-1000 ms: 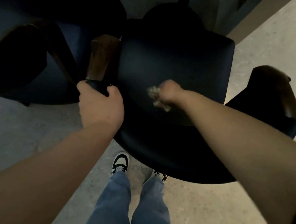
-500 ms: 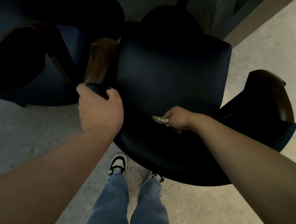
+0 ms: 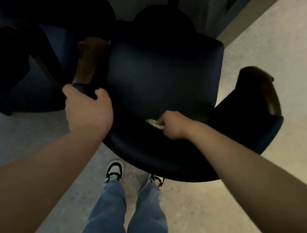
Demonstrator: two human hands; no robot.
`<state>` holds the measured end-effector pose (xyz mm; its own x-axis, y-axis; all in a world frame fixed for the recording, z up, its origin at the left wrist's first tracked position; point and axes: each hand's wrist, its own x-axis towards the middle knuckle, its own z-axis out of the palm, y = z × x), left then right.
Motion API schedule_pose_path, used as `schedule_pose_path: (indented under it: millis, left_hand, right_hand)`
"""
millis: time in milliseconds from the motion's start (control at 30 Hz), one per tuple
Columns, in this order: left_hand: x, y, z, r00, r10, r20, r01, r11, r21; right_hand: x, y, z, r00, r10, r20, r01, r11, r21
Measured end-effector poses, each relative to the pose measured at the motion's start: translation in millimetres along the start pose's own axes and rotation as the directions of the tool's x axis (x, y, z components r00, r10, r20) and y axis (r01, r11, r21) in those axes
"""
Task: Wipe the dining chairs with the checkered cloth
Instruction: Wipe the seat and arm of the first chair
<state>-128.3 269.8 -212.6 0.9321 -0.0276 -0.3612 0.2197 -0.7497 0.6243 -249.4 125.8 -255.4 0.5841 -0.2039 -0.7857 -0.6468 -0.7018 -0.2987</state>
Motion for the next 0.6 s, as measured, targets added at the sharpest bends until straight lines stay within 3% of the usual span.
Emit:
schedule_pose_path:
  millis: [100,200,267,367,433,533,600]
  left_hand:
    - [2,-2,3,1.000,0.008,-0.005,-0.008,1.000,0.013]
    - [4,-3,3,1.000,-0.001,-0.015,0.002,0.999,0.036]
    - [4,-3,4,1.000,-0.002,-0.019,0.003,1.000,0.031]
    - [6,-6,6,0.999,0.016,-0.028,-0.016,1.000,0.015]
    - [7,-7,8,1.000,0.009,-0.016,-0.009,1.000,0.008]
    - [7,-7,9,1.000,0.026,0.003,-0.026,0.999,-0.029]
    - [6,-5,7,0.996,0.080,0.029,-0.079,0.996,-0.050]
  right_hand:
    - [-29,64,-21,0.980,0.194,-0.034,-0.197,0.964,-0.177]
    - [-47,102,-52,0.909,0.361,-0.209,-0.392,0.910,-0.133]
    - [-53,98,-51,0.888,0.374,-0.266,-0.420,0.897,-0.139]
    - [-51,57,-21,0.910,0.348,-0.226,-0.373,0.925,-0.077]
    - [-52,24,-1,0.910,0.330,-0.251,-0.310,0.944,0.114]
    - [-68,-23,16,0.836,0.341,-0.429,-0.087,0.856,0.510]
    - [-80,-56,25,0.762,0.354,-0.542,0.073,0.784,0.616]
